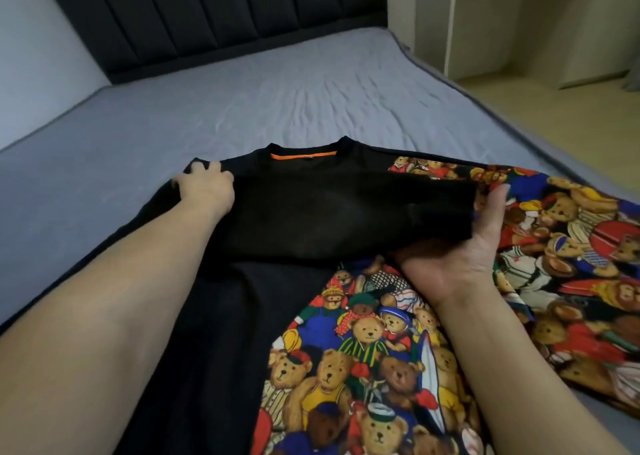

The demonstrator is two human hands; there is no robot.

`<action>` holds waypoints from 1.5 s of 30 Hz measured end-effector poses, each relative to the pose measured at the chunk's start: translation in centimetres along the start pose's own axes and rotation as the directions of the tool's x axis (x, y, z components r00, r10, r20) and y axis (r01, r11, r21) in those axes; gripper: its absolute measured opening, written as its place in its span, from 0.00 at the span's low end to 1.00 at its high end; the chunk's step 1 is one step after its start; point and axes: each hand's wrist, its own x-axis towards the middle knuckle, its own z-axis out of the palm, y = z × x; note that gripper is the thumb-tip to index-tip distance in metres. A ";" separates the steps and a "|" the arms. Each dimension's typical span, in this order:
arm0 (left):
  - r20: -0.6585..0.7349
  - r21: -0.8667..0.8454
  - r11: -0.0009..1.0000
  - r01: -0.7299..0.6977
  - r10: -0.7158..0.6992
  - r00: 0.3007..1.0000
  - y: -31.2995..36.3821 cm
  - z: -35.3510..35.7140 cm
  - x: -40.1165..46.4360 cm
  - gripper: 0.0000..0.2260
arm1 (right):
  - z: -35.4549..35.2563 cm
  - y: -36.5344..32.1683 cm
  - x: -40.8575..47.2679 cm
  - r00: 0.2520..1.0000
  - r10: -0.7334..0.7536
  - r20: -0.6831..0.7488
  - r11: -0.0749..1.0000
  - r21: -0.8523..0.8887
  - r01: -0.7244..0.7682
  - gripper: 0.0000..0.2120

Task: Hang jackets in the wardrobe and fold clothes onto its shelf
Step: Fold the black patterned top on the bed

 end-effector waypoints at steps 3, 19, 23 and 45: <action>-0.126 -0.079 0.987 0.138 -0.147 0.981 -0.6 -1.5 2.0 0.23 | -0.2 0.2 0.5 0.996 0.009 -0.088 0.995 -0.101 -0.018 0.23; 0.021 -0.427 0.831 -0.355 0.402 0.915 8.0 -0.2 -26.6 0.28 | -1.1 0.5 0.0 0.871 -0.419 0.257 -0.605 -0.794 -0.057 0.26; -0.072 -0.413 0.772 -0.483 0.501 0.863 4.5 1.4 -34.6 0.27 | -1.7 0.8 1.0 0.905 -0.391 0.171 -0.606 -0.787 -0.113 0.27; 0.146 -0.367 0.911 -0.189 0.257 0.955 5.2 -1.6 -38.0 0.24 | -1.0 -16.1 -26.2 0.949 -0.248 -0.195 -0.584 -0.752 -0.306 0.19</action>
